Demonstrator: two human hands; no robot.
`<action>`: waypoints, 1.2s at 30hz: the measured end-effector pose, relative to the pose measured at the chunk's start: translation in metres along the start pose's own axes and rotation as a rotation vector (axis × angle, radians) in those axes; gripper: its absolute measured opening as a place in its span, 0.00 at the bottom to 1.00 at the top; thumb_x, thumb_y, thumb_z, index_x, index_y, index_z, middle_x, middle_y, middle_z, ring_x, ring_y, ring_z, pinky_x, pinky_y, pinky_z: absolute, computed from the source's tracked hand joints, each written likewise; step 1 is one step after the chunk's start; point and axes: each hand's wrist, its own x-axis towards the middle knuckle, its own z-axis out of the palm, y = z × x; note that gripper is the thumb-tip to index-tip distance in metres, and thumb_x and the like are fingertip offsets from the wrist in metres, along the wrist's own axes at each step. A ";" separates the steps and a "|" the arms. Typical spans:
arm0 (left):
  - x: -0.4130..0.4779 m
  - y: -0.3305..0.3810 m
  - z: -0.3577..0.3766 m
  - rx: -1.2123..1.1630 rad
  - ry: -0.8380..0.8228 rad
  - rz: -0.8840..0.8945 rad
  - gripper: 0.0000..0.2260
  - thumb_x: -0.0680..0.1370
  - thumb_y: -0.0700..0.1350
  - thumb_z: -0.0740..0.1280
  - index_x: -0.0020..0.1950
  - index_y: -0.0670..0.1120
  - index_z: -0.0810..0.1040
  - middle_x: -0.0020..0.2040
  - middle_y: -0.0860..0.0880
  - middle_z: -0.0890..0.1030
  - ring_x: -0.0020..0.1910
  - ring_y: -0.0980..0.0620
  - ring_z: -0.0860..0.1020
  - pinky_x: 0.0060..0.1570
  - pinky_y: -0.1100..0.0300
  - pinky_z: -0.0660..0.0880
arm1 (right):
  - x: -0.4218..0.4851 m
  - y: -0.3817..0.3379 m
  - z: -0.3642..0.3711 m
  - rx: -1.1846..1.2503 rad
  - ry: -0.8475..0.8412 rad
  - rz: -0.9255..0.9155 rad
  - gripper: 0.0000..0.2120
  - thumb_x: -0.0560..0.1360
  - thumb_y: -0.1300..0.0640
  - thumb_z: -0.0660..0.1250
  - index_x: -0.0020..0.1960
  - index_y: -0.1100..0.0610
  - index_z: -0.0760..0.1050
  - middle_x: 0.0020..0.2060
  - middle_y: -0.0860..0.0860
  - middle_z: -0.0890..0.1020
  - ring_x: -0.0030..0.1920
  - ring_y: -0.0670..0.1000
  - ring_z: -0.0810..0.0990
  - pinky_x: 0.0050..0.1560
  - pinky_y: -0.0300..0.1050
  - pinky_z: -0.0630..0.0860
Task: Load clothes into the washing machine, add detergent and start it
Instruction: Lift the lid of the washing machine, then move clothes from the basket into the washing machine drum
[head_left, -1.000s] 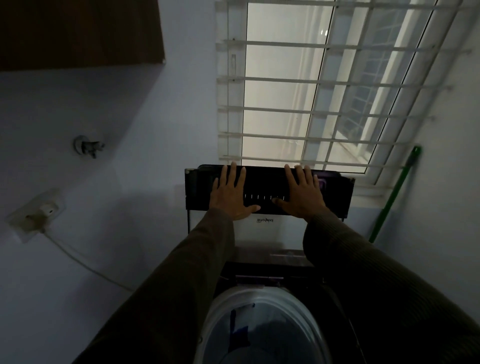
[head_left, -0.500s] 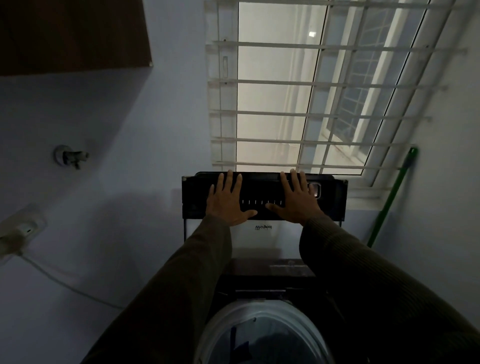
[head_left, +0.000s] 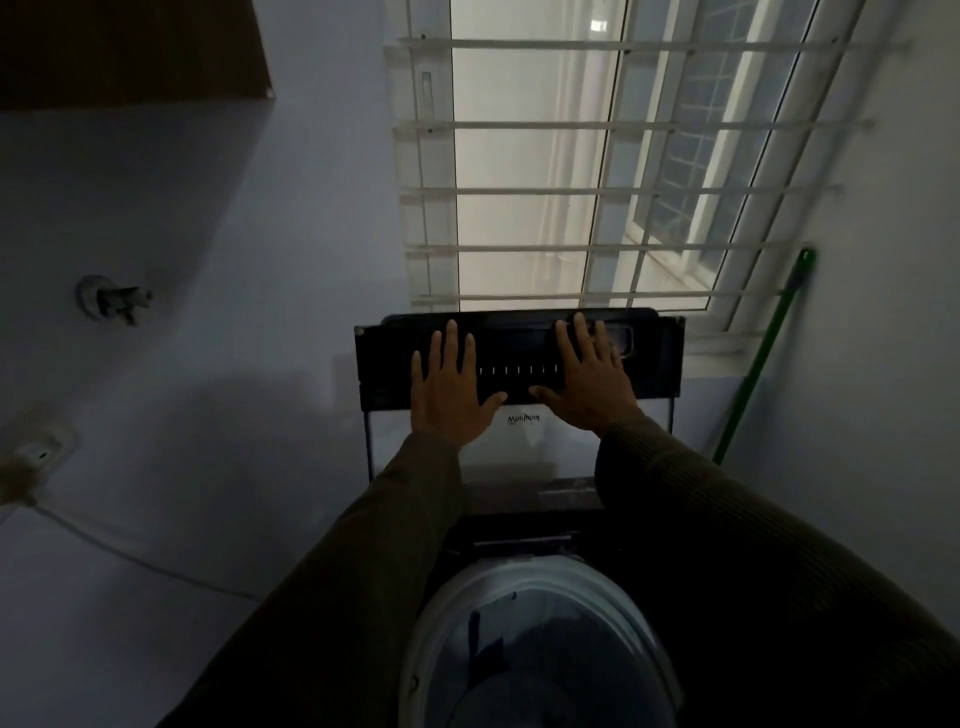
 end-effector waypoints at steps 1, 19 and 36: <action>-0.008 0.002 0.004 0.011 0.016 0.010 0.40 0.79 0.67 0.54 0.81 0.45 0.42 0.81 0.42 0.41 0.80 0.42 0.41 0.77 0.41 0.44 | -0.007 0.001 0.001 -0.008 0.004 -0.006 0.46 0.76 0.32 0.59 0.80 0.54 0.40 0.79 0.56 0.40 0.78 0.61 0.38 0.77 0.61 0.47; -0.197 0.094 0.097 -0.251 -0.191 0.218 0.30 0.81 0.59 0.57 0.80 0.50 0.56 0.79 0.43 0.59 0.78 0.42 0.56 0.77 0.45 0.49 | -0.263 0.047 0.054 0.066 -0.137 0.198 0.41 0.77 0.40 0.62 0.80 0.56 0.48 0.80 0.57 0.49 0.79 0.59 0.48 0.76 0.59 0.56; -0.325 0.310 0.117 -0.354 -0.274 0.588 0.27 0.82 0.60 0.49 0.76 0.47 0.66 0.74 0.42 0.69 0.74 0.41 0.65 0.74 0.41 0.60 | -0.492 0.158 0.052 0.119 -0.112 0.552 0.33 0.81 0.38 0.50 0.80 0.55 0.52 0.79 0.54 0.53 0.79 0.55 0.51 0.74 0.58 0.61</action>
